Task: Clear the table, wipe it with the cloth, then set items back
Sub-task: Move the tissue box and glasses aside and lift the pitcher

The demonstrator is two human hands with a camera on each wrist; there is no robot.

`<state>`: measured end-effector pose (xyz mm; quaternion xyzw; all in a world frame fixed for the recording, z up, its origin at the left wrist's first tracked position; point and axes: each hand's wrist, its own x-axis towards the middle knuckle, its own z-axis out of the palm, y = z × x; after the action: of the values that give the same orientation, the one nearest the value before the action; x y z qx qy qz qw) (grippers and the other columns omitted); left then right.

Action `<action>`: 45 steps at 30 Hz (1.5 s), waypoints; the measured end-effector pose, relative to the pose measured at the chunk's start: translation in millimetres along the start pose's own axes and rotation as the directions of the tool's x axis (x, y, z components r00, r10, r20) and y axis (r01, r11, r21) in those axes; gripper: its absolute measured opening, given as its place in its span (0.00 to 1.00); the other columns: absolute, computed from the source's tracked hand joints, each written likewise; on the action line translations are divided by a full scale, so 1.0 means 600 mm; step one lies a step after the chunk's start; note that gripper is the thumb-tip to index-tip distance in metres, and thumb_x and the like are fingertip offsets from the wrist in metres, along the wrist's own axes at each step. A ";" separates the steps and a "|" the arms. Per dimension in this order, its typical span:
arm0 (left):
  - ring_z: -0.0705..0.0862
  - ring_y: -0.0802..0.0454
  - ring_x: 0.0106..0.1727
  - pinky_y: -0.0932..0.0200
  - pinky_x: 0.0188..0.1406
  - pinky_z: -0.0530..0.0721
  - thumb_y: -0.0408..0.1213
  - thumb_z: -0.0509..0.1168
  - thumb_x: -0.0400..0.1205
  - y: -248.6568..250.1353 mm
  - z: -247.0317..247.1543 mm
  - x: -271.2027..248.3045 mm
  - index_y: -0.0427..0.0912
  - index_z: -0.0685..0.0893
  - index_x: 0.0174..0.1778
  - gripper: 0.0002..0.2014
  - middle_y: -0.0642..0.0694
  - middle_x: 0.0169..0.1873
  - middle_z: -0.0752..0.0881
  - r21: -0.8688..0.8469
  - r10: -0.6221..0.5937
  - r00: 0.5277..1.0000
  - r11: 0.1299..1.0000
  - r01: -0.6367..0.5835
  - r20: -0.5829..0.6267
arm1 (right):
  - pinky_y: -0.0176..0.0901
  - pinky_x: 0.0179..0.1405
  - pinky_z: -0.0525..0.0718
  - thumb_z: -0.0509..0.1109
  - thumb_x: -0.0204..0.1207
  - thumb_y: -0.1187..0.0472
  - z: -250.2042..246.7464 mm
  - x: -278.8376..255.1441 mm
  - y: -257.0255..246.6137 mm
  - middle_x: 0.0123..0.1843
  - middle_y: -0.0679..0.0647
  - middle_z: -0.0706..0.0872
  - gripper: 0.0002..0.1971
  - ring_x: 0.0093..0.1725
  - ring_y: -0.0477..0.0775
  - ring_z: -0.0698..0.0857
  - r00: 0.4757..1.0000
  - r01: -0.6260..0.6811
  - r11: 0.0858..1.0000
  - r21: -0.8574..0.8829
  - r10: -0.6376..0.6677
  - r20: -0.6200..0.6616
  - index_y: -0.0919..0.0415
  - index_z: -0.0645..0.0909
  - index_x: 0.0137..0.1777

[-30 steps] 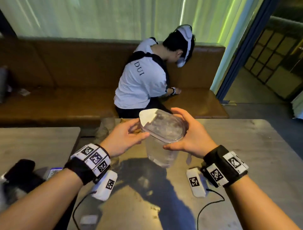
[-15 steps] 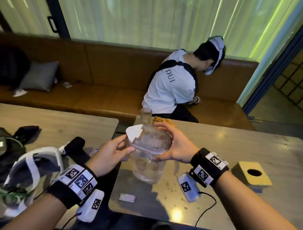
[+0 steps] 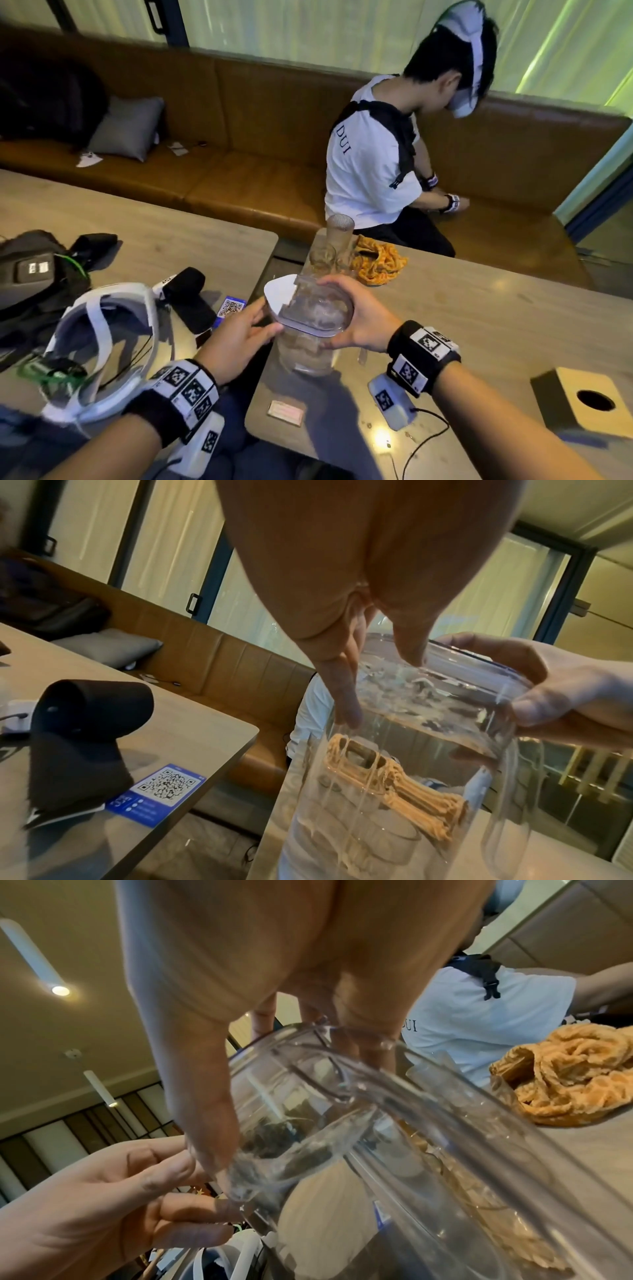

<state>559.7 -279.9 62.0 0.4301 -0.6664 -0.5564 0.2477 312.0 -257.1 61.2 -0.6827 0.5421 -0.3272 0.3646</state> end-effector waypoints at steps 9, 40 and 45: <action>0.82 0.64 0.67 0.58 0.68 0.80 0.30 0.65 0.84 -0.022 -0.023 0.013 0.69 0.71 0.66 0.26 0.73 0.62 0.82 0.038 -0.026 1.000 0.999 0.026 0.009 | 0.56 0.72 0.76 0.90 0.53 0.58 0.027 0.021 0.029 0.69 0.48 0.76 0.44 0.70 0.49 0.77 1.000 -0.013 0.999 0.052 0.011 0.026 0.45 0.72 0.70; 0.86 0.50 0.62 0.54 0.61 0.83 0.39 0.79 0.71 -0.156 0.049 0.078 0.46 0.81 0.67 0.27 0.49 0.59 0.88 0.246 -0.264 0.947 0.920 0.305 -0.185 | 0.64 0.72 0.71 0.83 0.57 0.40 0.029 0.021 0.010 0.77 0.44 0.66 0.52 0.75 0.52 0.69 0.991 -0.094 0.794 -0.601 0.131 0.018 0.39 0.56 0.77; 0.84 0.49 0.64 0.56 0.61 0.81 0.40 0.79 0.73 -0.150 0.053 0.080 0.47 0.78 0.71 0.30 0.49 0.62 0.87 0.236 -0.281 0.942 0.918 0.319 -0.182 | 0.66 0.71 0.71 0.83 0.58 0.39 0.025 0.022 0.006 0.77 0.44 0.66 0.52 0.75 0.53 0.69 0.990 -0.100 0.785 -0.611 0.141 0.020 0.39 0.55 0.77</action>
<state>536.5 -304.9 -39.5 0.5955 -0.6403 -0.4621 0.1478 325.1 -268.6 51.0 -0.7378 0.6488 -0.0896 0.1633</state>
